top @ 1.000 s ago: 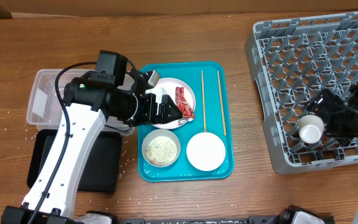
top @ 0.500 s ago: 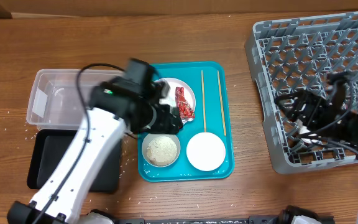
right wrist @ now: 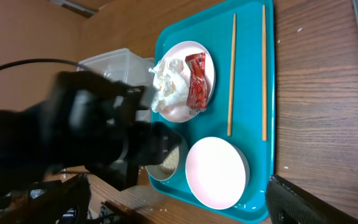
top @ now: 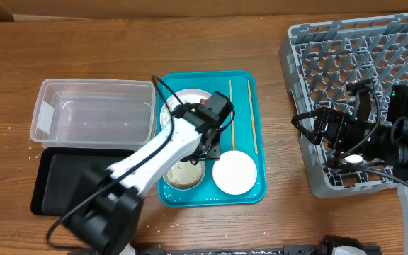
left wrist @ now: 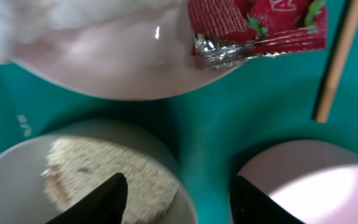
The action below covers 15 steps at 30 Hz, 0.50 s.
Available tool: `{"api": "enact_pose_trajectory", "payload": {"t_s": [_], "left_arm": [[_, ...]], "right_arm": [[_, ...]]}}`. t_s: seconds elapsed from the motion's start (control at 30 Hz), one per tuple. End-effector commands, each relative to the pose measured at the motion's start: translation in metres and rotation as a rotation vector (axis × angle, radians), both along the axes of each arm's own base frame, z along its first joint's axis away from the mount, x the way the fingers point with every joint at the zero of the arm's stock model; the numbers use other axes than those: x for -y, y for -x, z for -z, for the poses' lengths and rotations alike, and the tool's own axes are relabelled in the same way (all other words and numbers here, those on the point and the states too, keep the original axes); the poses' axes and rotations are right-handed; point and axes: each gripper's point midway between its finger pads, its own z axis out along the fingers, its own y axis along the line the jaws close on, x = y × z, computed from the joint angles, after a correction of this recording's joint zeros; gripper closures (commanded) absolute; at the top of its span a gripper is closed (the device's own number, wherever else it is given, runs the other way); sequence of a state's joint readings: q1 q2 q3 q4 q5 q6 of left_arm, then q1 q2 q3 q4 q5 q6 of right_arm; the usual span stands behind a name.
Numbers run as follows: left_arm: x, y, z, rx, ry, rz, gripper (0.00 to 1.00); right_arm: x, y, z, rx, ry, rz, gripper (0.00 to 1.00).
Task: Sort waste into correct bins and load items into the dishwasher
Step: 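Grasp the rice-filled white bowl with the left gripper and lift it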
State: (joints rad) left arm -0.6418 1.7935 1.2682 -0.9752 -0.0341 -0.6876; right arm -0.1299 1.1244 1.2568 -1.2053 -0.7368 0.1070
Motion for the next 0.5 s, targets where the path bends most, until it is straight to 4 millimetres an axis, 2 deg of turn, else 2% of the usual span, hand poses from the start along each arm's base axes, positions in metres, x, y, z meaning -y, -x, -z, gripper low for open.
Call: {"api": "enact_pose_trajectory", "payload": {"t_s": [0.0, 0.1, 0.17, 0.33, 0.47], "left_arm": [[0.010, 0.012, 0.025, -0.105, 0.032, -0.004, 0.48], [0.007, 0.017, 0.033, -0.139, 0.010, -0.006, 0.64], [0.005, 0.020, 0.035, -0.155, -0.003, -0.007, 0.96], [0.003, 0.022, 0.034, -0.163, -0.009, -0.009, 0.96], [0.002, 0.023, 0.025, -0.160, -0.007, -0.019, 0.96]], "right_arm": [[-0.003, 0.000, -0.008, 0.032, -0.002, -0.019, 0.08], [-0.003, 0.000, -0.008, 0.032, -0.002, -0.019, 0.08], [0.000, -0.001, -0.006, 0.029, 0.014, -0.008, 0.08], [0.000, -0.001, -0.006, 0.029, 0.017, -0.006, 0.08], [0.000, -0.001, -0.006, 0.028, 0.016, -0.007, 0.08]]}}
